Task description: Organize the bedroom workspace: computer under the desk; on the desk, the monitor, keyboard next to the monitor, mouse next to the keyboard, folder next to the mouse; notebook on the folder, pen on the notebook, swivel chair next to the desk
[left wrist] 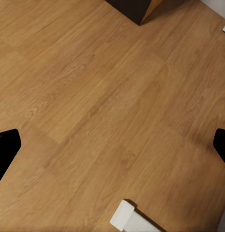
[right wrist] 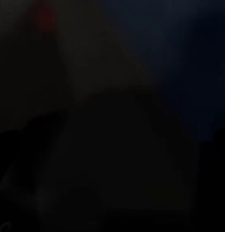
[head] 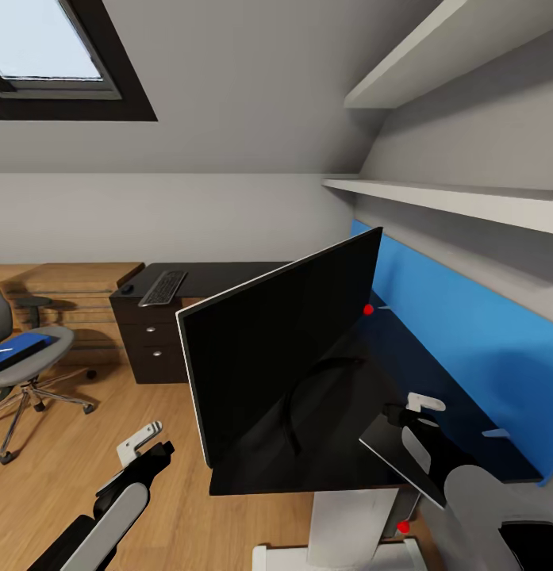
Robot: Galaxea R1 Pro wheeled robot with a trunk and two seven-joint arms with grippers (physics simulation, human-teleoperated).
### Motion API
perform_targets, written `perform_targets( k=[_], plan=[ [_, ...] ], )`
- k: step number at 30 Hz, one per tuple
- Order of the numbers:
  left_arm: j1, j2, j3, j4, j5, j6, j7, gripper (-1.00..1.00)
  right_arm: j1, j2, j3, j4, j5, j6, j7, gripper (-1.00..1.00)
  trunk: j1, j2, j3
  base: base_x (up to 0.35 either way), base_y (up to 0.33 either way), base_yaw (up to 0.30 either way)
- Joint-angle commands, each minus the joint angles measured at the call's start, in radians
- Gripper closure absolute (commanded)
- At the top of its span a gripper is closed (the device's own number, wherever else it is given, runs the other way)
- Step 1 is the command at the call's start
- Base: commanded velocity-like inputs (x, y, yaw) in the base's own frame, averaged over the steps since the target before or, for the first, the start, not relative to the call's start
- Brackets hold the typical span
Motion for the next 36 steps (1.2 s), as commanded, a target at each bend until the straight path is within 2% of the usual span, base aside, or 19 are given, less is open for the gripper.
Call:
perform_targets(
  k=[1,7,13,15,16,19,33,36],
  plan=[
    [-0.001,0.001,-0.002,-0.001,0.002,0.005,0.006,-1.00,0.000,-0.001,0.007,0.056,-0.006,0.012,-0.005,-1.00,0.000,-0.001,-0.001,0.000,0.000,0.000],
    [-0.001,0.001,-0.001,-0.001,0.002,0.005,0.006,-1.00,0.000,-0.001,0.007,0.055,-0.006,0.011,-0.006,-1.00,0.000,-0.001,-0.001,0.000,0.000,0.000],
    [-0.001,0.001,-0.001,-0.001,0.001,0.003,0.006,-1.00,0.001,-0.002,0.003,0.021,-0.006,0.010,-0.003,-1.00,-0.023,0.041,0.018,0.000,0.000,0.000],
    [-0.001,0.001,-0.002,-0.001,0.001,0.003,0.007,-1.00,0.001,-0.003,0.001,-0.014,-0.006,0.010,-0.003,-1.00,-0.031,0.055,0.024,0.000,0.000,0.000],
    [-0.001,0.001,-0.002,-0.001,0.002,0.003,0.007,-1.00,0.003,-0.003,0.000,-0.060,-0.007,0.016,-0.004,-1.00,-0.034,0.062,0.027,0.000,0.000,0.000],
    [-0.001,0.001,-0.002,-0.001,0.002,0.003,0.008,-1.00,0.004,-0.003,-0.001,-0.088,-0.007,0.019,-0.004,-1.00,-0.046,0.083,0.036,0.000,0.000,0.000],
    [-0.001,0.001,-0.002,-0.001,0.003,0.004,0.007,-1.00,0.005,-0.004,-0.001,-0.110,-0.009,0.024,-0.005,-1.00,-0.100,0.181,0.080,0.000,0.000,0.000],
    [-0.001,0.001,-0.002,0.000,0.003,0.006,0.007,-1.00,0.006,-0.004,-0.001,-0.129,-0.011,0.049,-0.005,-1.00,-0.107,0.195,0.086,0.000,0.000,0.000]
  ],
)
